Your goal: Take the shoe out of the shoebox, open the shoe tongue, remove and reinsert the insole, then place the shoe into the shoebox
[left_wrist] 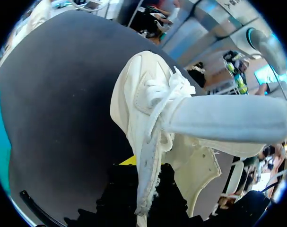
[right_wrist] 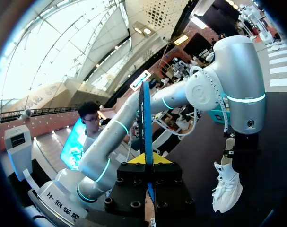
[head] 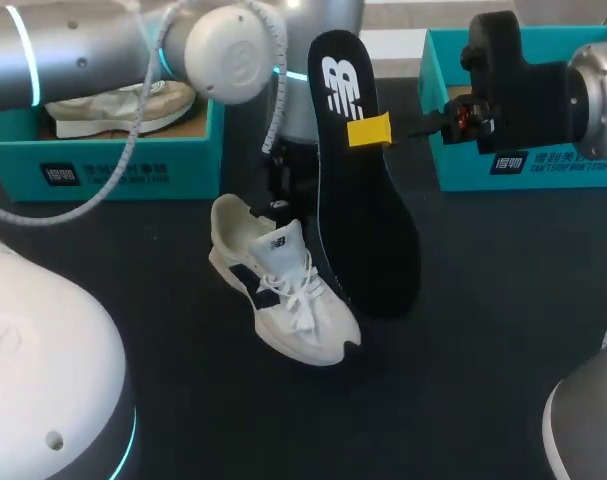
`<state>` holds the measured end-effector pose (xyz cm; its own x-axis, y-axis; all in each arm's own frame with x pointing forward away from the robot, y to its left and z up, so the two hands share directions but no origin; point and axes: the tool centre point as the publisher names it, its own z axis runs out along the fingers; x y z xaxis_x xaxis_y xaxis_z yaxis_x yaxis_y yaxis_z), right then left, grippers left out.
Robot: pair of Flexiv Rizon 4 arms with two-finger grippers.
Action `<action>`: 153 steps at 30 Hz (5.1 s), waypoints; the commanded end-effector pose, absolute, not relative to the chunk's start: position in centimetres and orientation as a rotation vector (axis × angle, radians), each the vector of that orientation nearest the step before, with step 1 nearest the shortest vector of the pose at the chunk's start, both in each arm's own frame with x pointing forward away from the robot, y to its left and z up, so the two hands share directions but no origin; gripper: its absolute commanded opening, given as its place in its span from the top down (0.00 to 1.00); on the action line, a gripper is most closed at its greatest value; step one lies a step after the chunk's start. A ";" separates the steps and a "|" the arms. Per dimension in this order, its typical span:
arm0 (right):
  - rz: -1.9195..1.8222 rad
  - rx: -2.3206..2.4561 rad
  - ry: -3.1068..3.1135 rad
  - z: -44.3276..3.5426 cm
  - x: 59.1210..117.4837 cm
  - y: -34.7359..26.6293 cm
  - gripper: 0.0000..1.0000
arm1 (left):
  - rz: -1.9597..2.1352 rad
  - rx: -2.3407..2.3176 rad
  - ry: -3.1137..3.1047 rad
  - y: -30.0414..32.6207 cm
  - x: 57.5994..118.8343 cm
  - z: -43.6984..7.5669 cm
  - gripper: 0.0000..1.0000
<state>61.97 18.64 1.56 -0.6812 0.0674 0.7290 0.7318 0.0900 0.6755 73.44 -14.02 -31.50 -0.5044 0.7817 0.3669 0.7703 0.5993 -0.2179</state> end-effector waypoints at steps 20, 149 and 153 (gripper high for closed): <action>-1.631 -0.784 -1.848 1.6 62.3 19.2 1.00 | -0.190 -1.851 -2.025 -19.6 73.7 -33.2 1.00; -1.253 -1.456 -1.059 -6.3 79.9 17.6 1.00 | 2.269 -2.638 -2.495 -15.3 76.1 -9.2 0.00; -1.250 -1.467 -1.033 -7.2 79.7 18.3 1.00 | 2.320 -2.605 -2.476 -16.2 75.8 -9.2 0.00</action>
<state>79.64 16.75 -6.62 0.1331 0.0435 0.9901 0.9695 -0.2130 -0.1210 75.94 -15.42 -8.79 0.1004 0.1039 -0.9895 0.9937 0.0385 0.1048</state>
